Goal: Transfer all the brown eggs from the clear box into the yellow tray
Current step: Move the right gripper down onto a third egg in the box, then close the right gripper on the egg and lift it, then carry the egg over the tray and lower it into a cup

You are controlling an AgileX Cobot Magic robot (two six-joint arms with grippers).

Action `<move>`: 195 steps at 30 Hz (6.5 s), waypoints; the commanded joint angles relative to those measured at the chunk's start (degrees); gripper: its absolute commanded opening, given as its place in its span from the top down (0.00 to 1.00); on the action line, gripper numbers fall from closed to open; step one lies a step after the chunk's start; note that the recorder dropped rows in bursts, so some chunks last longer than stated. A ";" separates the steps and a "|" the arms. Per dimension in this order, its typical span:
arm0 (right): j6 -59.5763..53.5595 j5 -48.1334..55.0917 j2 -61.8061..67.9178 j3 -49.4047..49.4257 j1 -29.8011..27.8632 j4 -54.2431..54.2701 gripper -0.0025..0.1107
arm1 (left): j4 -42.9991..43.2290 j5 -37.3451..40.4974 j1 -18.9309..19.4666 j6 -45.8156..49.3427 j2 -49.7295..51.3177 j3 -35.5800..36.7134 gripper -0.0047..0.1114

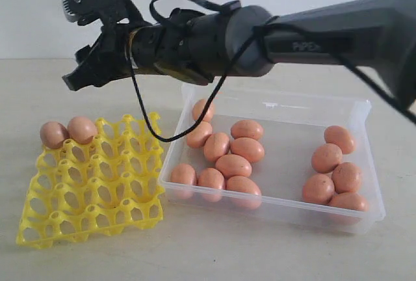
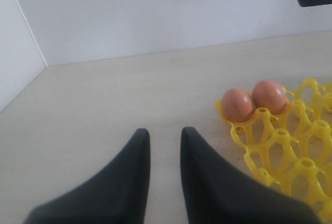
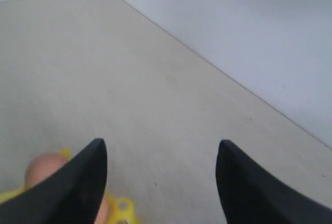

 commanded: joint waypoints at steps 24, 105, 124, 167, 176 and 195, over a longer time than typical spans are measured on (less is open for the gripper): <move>-25.43 33.31 -23.23 34.92 -3.47 2.25 0.45 | -0.11 -0.12 0.13 -0.12 -0.11 0.22 0.77; -5.13 -16.14 -24.42 30.08 -4.42 2.62 0.98 | -0.11 -0.12 0.13 -0.12 -0.11 0.22 0.77; 0.34 -34.76 -7.54 26.03 -3.73 -1.44 0.98 | -0.11 -0.12 0.13 -0.12 -0.11 0.22 0.77; 0.76 -31.60 11.91 8.20 -5.17 -1.01 0.98 | -0.11 -0.12 0.13 -0.12 -0.11 0.22 0.77; 0.75 -31.92 13.19 7.02 -5.06 -1.24 0.98 | -0.11 -0.12 0.13 -0.12 -0.11 0.22 0.77; 2.27 -30.61 13.54 5.32 -4.32 -1.86 0.98 | -0.11 -0.12 0.13 -0.12 -0.11 0.22 0.77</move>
